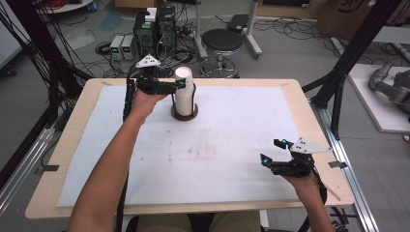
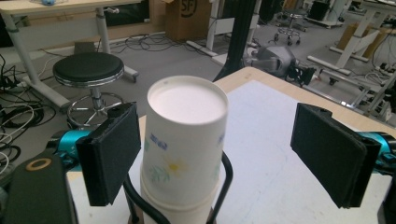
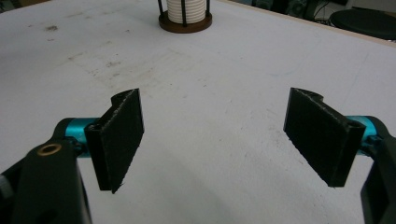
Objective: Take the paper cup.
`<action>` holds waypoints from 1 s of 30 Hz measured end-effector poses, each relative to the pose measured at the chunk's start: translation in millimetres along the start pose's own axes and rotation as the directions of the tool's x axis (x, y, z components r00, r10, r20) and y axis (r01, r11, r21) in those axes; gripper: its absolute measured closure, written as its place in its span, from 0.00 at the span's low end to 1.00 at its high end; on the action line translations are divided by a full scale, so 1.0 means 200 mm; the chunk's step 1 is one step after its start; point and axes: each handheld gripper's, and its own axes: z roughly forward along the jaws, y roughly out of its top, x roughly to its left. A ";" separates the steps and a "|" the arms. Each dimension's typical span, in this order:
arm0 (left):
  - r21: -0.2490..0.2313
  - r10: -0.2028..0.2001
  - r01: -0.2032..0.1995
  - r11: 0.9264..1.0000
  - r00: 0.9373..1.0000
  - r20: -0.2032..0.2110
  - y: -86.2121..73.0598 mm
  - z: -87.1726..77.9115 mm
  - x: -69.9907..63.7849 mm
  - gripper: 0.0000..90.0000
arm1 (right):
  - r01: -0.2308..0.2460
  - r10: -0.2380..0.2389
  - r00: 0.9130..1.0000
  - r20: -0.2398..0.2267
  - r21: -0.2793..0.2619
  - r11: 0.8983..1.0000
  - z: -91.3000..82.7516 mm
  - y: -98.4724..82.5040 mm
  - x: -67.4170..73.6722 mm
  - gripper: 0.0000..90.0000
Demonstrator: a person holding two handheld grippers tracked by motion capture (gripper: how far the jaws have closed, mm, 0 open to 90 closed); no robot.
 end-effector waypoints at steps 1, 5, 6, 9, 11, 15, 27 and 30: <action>-0.005 0.002 -0.002 1.000 1.000 -0.008 0.01 0.01 0.01 0.18 | 0.004 -0.004 1.000 0.000 -0.002 1.000 0.00 0.00 0.00 0.23; 0.029 -0.014 0.014 0.999 0.999 -0.029 0.02 0.08 0.03 0.18 | 0.008 -0.008 1.000 -0.005 0.003 1.000 0.01 0.00 0.00 0.23; 0.037 -0.011 0.013 0.999 0.999 -0.040 0.02 0.09 0.04 0.18 | 0.003 -0.003 1.000 -0.008 0.004 1.000 0.01 0.00 0.00 0.23; 0.037 -0.014 0.016 0.999 0.999 -0.044 0.02 0.13 0.05 0.18 | -0.001 0.001 1.000 -0.011 0.010 1.000 0.02 -0.01 0.00 0.23; 0.057 -0.019 0.022 0.998 0.999 -0.048 0.03 0.16 0.05 0.18 | -0.003 0.003 1.000 -0.012 0.009 1.000 0.02 -0.01 0.00 0.23; 0.075 -0.005 0.010 0.997 0.998 -0.059 0.03 0.21 0.04 0.19 | -0.004 0.004 1.000 -0.008 0.001 1.000 0.01 -0.02 -0.01 0.23; 0.112 0.024 -0.015 0.994 0.997 -0.079 0.03 0.24 0.04 0.38 | -0.016 0.016 1.000 -0.004 0.000 1.000 -0.01 -0.02 -0.01 0.23; 0.095 0.025 -0.018 0.995 0.997 -0.071 0.04 0.23 0.03 0.39 | -0.012 0.012 1.000 -0.004 0.000 1.000 -0.01 -0.02 -0.01 0.23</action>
